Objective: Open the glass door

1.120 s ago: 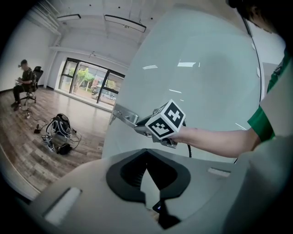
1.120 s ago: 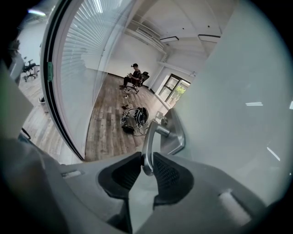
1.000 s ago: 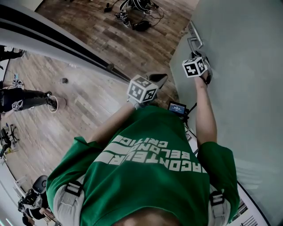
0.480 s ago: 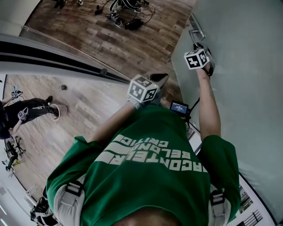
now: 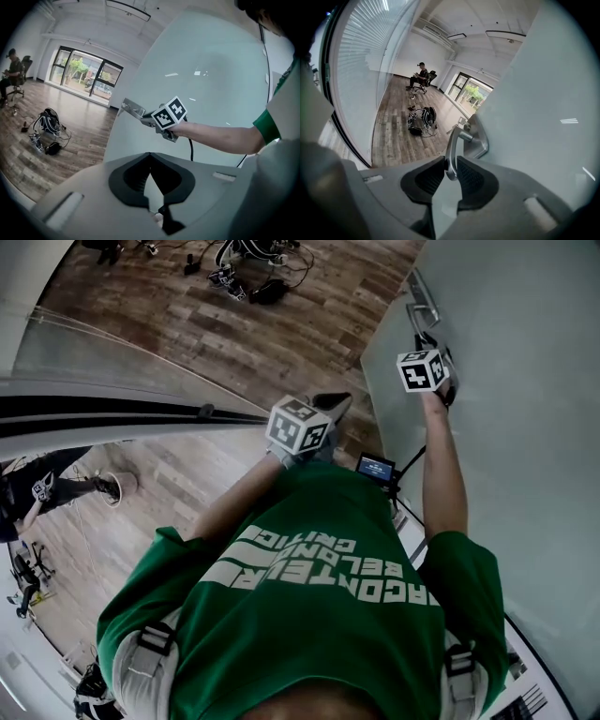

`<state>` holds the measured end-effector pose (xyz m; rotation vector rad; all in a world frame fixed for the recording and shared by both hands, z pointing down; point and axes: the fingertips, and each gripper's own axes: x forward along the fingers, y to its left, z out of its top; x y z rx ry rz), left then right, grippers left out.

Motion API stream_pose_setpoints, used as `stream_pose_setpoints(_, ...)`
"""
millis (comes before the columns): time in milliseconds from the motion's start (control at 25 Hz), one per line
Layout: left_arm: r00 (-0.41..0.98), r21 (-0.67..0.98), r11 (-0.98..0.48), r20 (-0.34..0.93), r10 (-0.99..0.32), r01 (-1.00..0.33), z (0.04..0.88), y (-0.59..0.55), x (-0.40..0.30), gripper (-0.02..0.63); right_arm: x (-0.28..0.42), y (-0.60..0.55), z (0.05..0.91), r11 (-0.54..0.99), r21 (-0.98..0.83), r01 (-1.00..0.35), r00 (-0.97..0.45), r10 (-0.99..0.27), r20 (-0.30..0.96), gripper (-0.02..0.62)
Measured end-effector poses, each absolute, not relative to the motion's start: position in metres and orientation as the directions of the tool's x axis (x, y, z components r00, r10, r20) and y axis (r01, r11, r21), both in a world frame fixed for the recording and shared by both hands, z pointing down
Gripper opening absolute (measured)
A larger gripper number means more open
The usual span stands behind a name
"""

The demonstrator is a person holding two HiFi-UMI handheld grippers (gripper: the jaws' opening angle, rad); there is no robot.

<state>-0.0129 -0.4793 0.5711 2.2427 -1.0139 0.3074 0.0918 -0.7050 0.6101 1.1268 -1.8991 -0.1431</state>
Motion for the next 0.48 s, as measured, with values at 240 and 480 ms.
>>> stream_pose_setpoints(240, 0.691, 0.480, -0.500, 0.441, -0.572, -0.721, 0.570, -0.508, -0.006, 0.015, 0.106, -0.719, 0.610, 0.560, 0.492, -0.666, -0.163, -0.754, 0.637, 0.069)
stream_pose_setpoints(480, 0.714, 0.489, -0.521, 0.442, -0.544, -0.700, 0.568, -0.528, 0.003, 0.015, 0.121, -0.729, 0.609, 0.542, 0.478, -0.691, -0.146, -0.753, 0.642, 0.069)
